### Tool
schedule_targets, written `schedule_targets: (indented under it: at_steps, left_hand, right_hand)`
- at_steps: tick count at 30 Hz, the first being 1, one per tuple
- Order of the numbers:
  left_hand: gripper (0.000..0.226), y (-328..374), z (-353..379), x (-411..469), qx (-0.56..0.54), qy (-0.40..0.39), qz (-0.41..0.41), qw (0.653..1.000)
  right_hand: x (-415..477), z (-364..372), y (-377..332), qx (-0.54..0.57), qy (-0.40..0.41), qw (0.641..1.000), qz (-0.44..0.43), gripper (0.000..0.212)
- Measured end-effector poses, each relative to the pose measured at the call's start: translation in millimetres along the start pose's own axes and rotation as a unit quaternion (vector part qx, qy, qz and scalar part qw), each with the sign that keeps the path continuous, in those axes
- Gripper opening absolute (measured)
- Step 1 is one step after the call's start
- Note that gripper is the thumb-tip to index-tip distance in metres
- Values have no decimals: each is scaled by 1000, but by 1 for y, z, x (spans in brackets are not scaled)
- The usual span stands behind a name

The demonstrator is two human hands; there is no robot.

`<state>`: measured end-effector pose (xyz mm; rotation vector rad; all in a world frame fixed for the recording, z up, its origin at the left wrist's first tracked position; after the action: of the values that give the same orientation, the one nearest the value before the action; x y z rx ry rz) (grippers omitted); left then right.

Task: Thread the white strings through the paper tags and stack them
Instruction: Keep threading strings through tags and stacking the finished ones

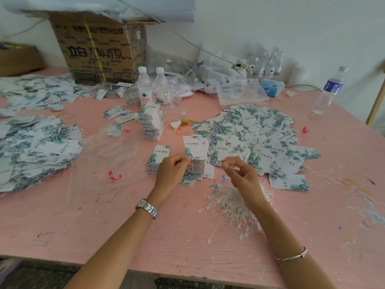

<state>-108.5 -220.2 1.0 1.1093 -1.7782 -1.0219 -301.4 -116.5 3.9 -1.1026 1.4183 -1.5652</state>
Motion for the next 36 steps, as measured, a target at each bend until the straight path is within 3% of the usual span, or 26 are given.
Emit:
schedule_targets:
  at_steps: [6,12,19,22,25,28,32,36]
  left_hand:
    - [34,16,0,-10,-66,5,41,997]
    - [32,25,11,-40,-106,-56,79,990]
    - [29,11,16,-65,-56,-98,95,989]
    - [32,12,-3,-64,43,-31,150,987]
    - [29,15,-40,-50,143,109,183,967]
    - [24,3,-72,-26,242,211,138,937]
    - [39,-32,-87,1,322,167,24,931]
    - [41,-58,-90,11,280,130,-31,951]
  right_hand:
    - [-2,1,1,-2,-12,1000,5,21]
    - [-1,-3,-1,27,-7,1000,-10,27]
    - [-1,-1,0,-7,7,1000,-29,10]
    - [-2,-2,-1,9,12,999,-31,7]
    - [-1,-4,-1,42,15,999,-28,6]
    - [0,-5,0,42,9,999,-33,6]
    - [0,-3,1,33,-9,998,-44,13]
    - [1,-2,3,38,-14,998,-41,12]
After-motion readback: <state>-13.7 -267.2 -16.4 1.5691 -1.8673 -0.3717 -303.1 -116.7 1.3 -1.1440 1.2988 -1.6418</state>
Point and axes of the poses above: each hand's wrist, its own x-axis towards the middle knuckle, its own z-axis out of the palm, y = z × x, the point moved 7 cm from there along x, towards the middle knuckle, and after that the axes turned 7 degrees about z, right-handed, at the moved point
